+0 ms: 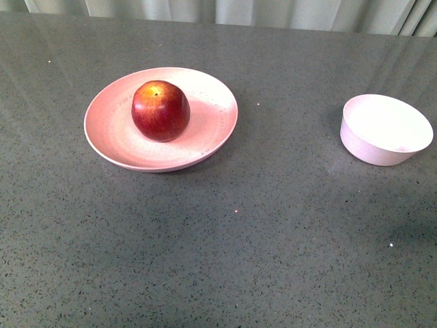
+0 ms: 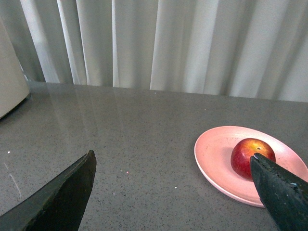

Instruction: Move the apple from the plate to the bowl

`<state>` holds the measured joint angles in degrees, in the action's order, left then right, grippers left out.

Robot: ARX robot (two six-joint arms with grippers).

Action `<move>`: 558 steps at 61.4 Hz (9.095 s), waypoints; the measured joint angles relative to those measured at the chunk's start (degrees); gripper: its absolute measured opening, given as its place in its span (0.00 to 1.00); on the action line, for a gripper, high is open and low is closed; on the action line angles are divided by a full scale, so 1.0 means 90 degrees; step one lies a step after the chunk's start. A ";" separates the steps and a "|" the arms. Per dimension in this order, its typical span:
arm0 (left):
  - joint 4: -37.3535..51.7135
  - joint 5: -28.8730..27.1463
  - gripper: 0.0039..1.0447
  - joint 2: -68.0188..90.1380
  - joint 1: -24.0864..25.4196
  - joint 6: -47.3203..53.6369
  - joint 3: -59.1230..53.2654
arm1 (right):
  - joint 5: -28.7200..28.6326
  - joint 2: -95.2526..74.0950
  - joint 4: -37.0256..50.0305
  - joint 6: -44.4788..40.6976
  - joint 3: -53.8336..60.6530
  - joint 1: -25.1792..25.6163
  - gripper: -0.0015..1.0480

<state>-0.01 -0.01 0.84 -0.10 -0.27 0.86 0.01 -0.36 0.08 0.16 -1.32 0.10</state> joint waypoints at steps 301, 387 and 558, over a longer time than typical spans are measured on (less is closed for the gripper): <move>0.0000 0.0002 0.92 0.0000 0.0000 0.0000 0.0000 | -0.0039 -0.9226 0.6033 0.0260 -0.3028 0.0029 0.53; 0.0000 0.0002 0.92 0.0000 0.0000 0.0000 0.0000 | -0.0017 -0.2885 0.2883 0.0012 0.0000 0.0002 0.02; 0.3640 0.0981 0.92 1.1897 -0.1214 0.0440 0.5311 | -0.0002 0.0007 0.0000 0.0000 -0.0002 0.0000 0.91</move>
<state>32.75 8.82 107.92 -11.03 3.68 48.66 -0.01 -0.30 0.08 0.16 -1.34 0.10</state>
